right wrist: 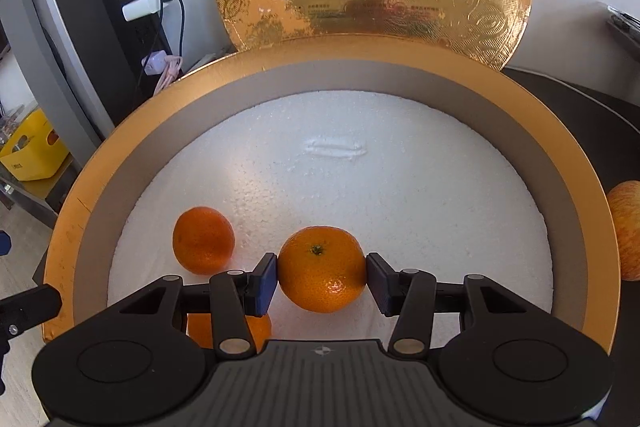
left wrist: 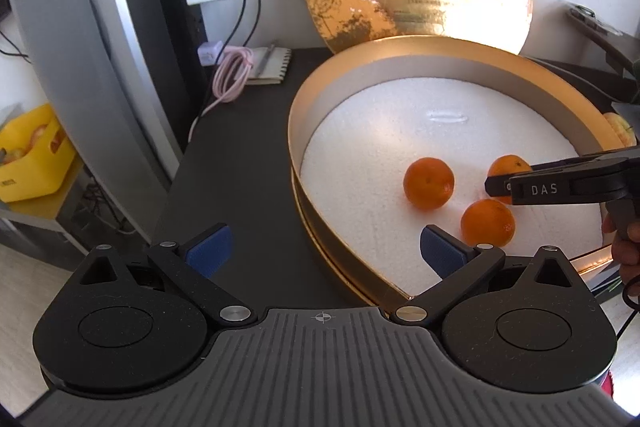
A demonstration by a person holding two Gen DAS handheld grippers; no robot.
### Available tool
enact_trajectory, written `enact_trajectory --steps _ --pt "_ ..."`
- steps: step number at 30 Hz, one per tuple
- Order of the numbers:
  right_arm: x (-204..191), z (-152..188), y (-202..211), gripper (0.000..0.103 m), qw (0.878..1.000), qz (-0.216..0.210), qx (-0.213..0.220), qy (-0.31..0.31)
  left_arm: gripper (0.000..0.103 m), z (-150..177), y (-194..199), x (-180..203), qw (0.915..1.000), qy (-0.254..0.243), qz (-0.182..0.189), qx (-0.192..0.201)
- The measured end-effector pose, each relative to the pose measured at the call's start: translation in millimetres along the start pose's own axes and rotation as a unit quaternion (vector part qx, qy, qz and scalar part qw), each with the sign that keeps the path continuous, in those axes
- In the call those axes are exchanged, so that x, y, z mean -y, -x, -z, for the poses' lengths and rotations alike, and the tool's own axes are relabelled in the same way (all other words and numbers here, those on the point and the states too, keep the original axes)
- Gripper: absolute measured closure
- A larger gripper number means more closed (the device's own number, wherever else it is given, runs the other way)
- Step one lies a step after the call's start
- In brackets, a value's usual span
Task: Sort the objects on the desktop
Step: 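Carry the mandarin into the box and open the right gripper, then move the right gripper to the apple and close on it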
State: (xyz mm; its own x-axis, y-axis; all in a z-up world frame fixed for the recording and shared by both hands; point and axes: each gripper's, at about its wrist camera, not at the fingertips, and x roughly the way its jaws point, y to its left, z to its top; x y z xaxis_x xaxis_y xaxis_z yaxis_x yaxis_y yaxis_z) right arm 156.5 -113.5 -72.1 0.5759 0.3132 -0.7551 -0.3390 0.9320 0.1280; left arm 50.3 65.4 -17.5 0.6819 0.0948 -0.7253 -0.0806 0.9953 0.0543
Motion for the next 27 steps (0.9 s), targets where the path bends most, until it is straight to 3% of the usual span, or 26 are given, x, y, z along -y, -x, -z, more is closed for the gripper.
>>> enact_trajectory --steps 8,18,27 --pt "-2.9 0.3 6.9 0.042 1.0 0.009 0.0 0.019 0.0 -1.3 -0.4 1.0 1.0 0.0 -0.002 -0.004" --pt "33.5 21.9 85.1 0.028 0.993 -0.01 0.104 -0.052 0.0 -0.7 15.5 12.8 0.9999 -0.012 0.005 0.01" --pt "101.6 54.7 138.5 0.028 0.974 0.07 0.173 -0.13 0.0 -1.1 20.6 48.9 0.9979 -0.048 0.037 0.022"
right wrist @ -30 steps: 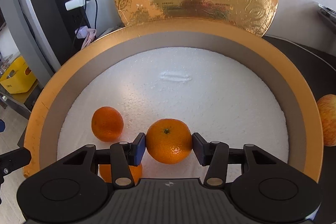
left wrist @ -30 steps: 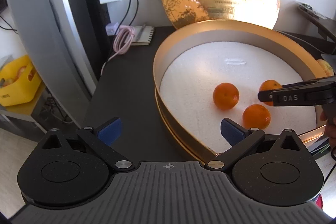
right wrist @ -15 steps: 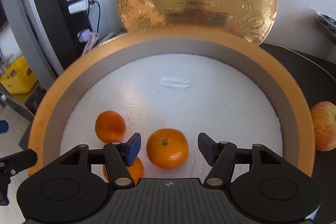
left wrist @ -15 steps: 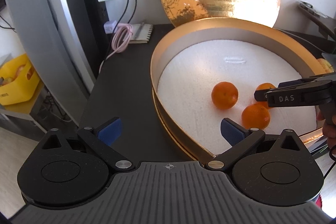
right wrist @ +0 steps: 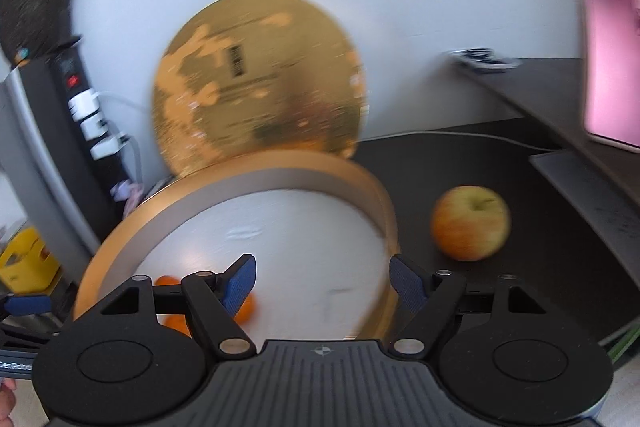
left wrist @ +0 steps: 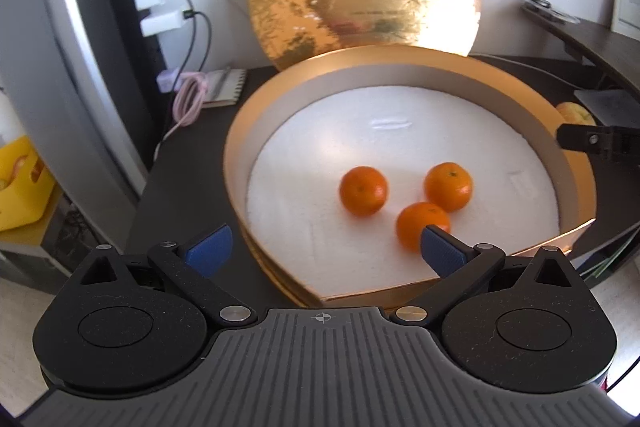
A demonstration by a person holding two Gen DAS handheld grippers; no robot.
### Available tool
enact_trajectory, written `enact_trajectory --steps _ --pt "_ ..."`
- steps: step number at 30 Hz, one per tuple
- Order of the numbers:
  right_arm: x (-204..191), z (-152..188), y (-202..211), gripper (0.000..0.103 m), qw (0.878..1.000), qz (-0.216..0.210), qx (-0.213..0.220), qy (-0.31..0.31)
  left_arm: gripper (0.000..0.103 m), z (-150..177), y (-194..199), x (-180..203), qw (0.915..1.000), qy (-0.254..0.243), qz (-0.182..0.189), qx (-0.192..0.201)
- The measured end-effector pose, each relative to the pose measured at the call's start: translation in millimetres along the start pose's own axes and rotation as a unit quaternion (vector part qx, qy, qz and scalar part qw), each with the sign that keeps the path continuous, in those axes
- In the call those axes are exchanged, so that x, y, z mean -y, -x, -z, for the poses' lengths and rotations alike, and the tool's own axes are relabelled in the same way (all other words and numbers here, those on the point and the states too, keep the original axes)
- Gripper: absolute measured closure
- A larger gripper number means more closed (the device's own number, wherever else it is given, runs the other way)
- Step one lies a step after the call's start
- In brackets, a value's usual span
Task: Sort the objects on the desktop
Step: 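Move the right gripper to the apple and close on it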
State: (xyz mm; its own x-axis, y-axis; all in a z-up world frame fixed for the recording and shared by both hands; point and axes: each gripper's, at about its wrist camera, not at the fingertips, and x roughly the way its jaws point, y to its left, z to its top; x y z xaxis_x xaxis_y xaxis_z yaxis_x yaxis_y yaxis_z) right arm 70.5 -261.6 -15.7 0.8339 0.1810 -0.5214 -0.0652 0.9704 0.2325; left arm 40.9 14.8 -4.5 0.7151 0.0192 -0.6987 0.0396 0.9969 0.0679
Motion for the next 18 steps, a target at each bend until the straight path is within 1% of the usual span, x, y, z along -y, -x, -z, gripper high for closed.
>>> enact_trajectory --steps 4,8,12,15,18 --pt "35.2 1.7 -0.1 0.028 0.998 0.041 0.006 -0.037 0.0 -5.3 -2.5 16.3 0.9998 -0.015 0.01 0.004" --pt "54.8 6.3 -9.4 0.028 0.996 0.066 0.004 -0.056 0.0 -10.5 -8.2 30.3 0.9995 -0.028 0.017 0.002" --pt "65.1 5.4 -21.9 0.027 0.995 0.074 0.002 -0.066 0.0 -18.4 -15.6 39.5 0.9992 -0.036 0.016 0.001" --pt "70.5 1.9 -32.4 0.024 0.995 0.077 0.003 -0.069 0.0 -25.7 -22.1 45.6 0.999 -0.041 0.016 0.001" --pt "75.3 -1.3 -43.4 0.023 0.994 0.08 0.002 -0.071 0.0 -32.0 -27.6 53.1 0.9987 -0.047 0.019 0.003"
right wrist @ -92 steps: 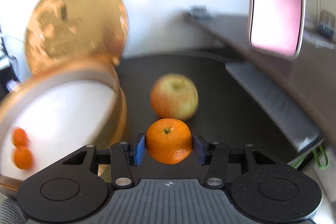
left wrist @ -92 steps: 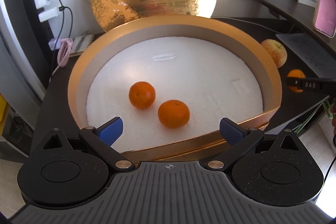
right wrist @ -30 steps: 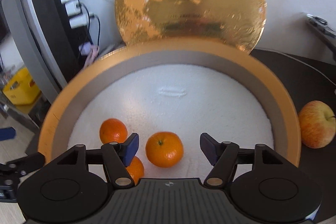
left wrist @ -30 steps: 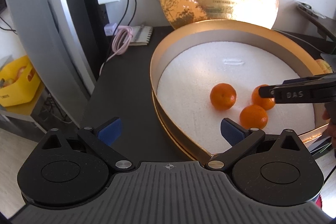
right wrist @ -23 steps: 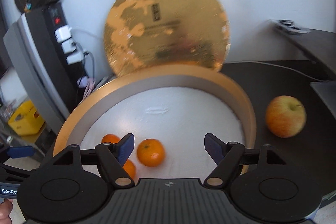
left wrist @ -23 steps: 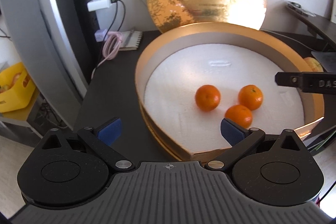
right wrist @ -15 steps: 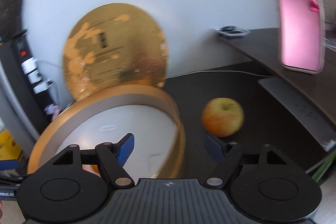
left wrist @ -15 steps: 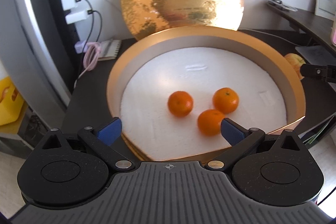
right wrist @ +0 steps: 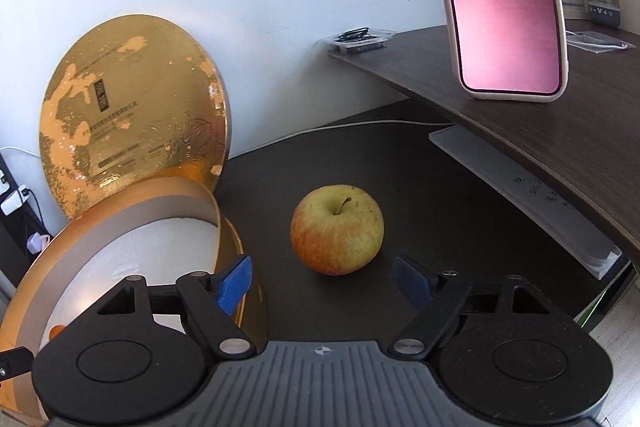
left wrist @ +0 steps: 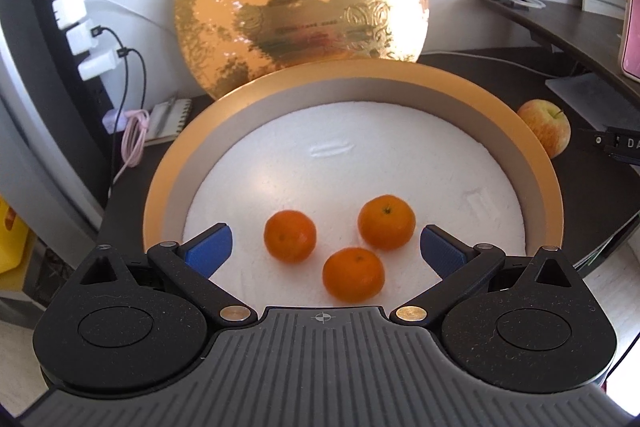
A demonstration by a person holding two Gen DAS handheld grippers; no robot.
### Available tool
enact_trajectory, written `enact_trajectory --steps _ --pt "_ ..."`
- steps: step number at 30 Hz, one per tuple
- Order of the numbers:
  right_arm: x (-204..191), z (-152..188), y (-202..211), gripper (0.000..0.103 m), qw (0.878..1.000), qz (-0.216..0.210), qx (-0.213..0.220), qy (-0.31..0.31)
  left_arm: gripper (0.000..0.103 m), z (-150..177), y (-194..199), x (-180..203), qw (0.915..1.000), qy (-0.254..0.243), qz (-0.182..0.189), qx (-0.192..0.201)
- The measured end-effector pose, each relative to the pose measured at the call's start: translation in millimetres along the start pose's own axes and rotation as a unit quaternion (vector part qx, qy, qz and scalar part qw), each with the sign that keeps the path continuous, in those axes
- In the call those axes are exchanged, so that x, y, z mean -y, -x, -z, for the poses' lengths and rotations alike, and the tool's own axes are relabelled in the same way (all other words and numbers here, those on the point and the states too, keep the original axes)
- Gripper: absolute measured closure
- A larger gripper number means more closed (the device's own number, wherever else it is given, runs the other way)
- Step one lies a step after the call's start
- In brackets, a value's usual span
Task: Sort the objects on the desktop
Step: 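Move the right gripper to the apple and close on it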
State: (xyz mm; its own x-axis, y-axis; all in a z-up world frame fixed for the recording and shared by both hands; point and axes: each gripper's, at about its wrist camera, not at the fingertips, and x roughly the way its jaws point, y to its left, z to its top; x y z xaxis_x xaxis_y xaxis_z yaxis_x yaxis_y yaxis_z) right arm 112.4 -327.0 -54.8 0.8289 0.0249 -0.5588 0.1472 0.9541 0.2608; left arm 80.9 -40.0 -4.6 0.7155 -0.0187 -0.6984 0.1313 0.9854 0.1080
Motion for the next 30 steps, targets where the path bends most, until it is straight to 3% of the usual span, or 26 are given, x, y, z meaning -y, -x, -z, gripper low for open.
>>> enact_trajectory --steps 4,10,27,30 --pt "1.7 -4.9 -18.0 0.023 1.0 0.004 -0.007 0.0 0.0 -7.2 -9.2 7.9 0.9999 -0.009 0.008 -0.002" --pt "6.7 -10.0 -47.5 0.012 1.0 0.02 -0.013 0.0 0.0 -17.1 -23.4 16.1 0.9998 -0.015 0.014 -0.007" --pt "1.3 -17.3 -100.5 0.014 0.998 0.034 -0.043 -0.006 0.0 -20.1 -41.3 9.6 0.9997 -0.004 0.004 -0.024" --pt "0.1 -16.3 -106.8 0.022 0.997 0.034 -0.062 -0.009 0.0 -18.7 -39.6 4.2 0.9997 0.002 0.002 -0.024"
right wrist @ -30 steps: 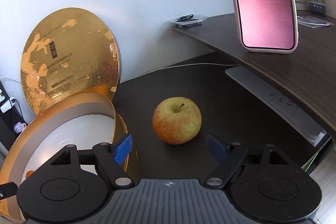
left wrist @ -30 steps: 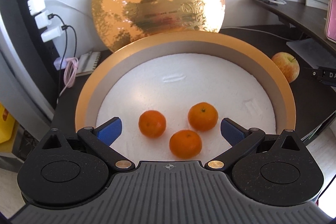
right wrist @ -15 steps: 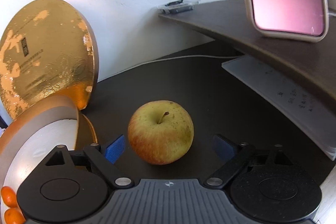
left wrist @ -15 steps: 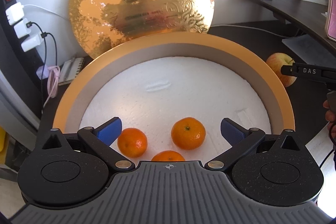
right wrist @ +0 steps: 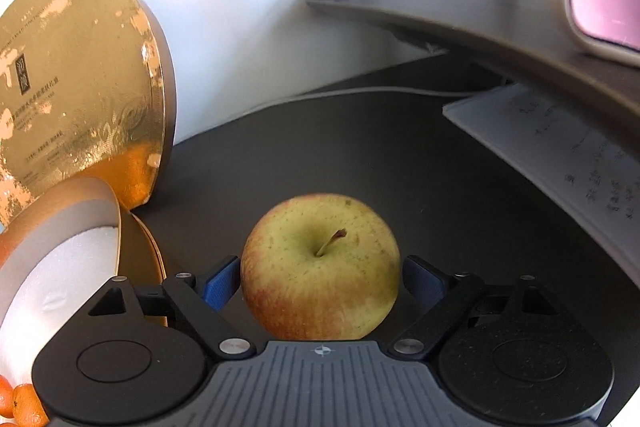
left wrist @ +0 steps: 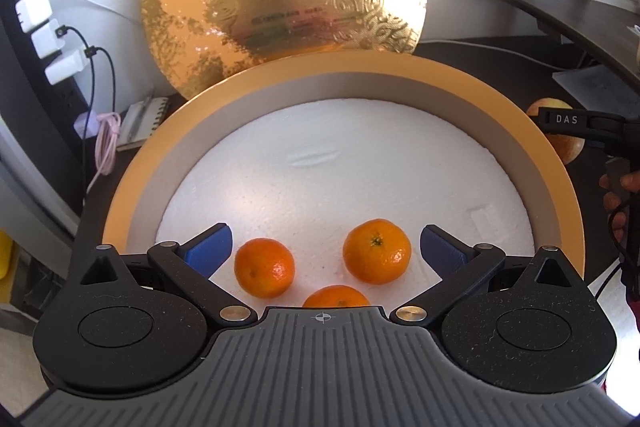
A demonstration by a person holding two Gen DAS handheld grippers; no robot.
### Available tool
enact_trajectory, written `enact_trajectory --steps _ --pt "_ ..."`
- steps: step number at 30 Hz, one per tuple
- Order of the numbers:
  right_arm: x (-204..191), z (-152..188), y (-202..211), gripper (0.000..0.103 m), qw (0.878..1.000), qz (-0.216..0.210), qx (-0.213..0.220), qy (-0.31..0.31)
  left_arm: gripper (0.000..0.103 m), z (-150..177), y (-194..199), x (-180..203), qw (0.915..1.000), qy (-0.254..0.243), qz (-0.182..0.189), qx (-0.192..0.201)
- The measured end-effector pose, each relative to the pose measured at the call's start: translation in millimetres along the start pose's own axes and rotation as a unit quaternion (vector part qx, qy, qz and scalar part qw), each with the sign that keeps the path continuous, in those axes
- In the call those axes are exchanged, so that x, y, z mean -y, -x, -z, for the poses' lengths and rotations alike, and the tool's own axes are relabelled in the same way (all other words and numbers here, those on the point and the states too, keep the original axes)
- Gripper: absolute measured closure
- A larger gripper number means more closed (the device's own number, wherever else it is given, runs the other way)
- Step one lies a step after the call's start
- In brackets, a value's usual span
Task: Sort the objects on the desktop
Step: 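Move the right gripper to the apple and close on it, then lift the apple into the box and release it beside the mandarins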
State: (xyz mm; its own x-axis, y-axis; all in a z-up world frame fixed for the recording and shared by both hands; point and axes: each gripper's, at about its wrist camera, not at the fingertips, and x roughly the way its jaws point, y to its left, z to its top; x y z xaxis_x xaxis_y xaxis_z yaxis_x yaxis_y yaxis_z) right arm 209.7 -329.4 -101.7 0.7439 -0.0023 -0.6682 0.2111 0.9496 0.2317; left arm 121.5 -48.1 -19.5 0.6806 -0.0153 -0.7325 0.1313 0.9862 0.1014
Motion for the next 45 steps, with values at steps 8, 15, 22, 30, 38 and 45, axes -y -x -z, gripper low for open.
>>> enact_trajectory --steps 8,15,22,30,38,45 --pt "-7.4 0.0 18.6 0.023 1.0 0.022 -0.007 0.008 0.0 5.9 11.8 -20.6 0.9998 0.02 -0.001 0.007" --pt "-36.0 -18.1 83.9 0.023 0.998 0.008 0.058 0.035 0.0 11.3 31.7 -55.5 0.9978 0.059 -0.005 0.028" --pt "-110.4 -19.6 105.7 0.023 0.991 -0.08 0.056 0.094 0.0 22.0 43.8 -92.5 0.9947 0.097 -0.014 0.032" --pt "-201.1 12.1 67.3 0.023 0.977 -0.125 -0.034 0.167 0.0 40.4 47.5 -130.0 0.9912 0.127 -0.027 0.027" --pt "-252.1 25.8 27.4 0.023 0.968 -0.116 -0.101 0.198 0.0 55.7 45.1 -161.1 0.9876 0.155 -0.021 0.019" --pt "-255.8 34.3 15.9 0.022 0.965 -0.098 -0.139 0.201 0.0 61.7 46.4 -164.7 0.9865 0.163 -0.005 0.014"
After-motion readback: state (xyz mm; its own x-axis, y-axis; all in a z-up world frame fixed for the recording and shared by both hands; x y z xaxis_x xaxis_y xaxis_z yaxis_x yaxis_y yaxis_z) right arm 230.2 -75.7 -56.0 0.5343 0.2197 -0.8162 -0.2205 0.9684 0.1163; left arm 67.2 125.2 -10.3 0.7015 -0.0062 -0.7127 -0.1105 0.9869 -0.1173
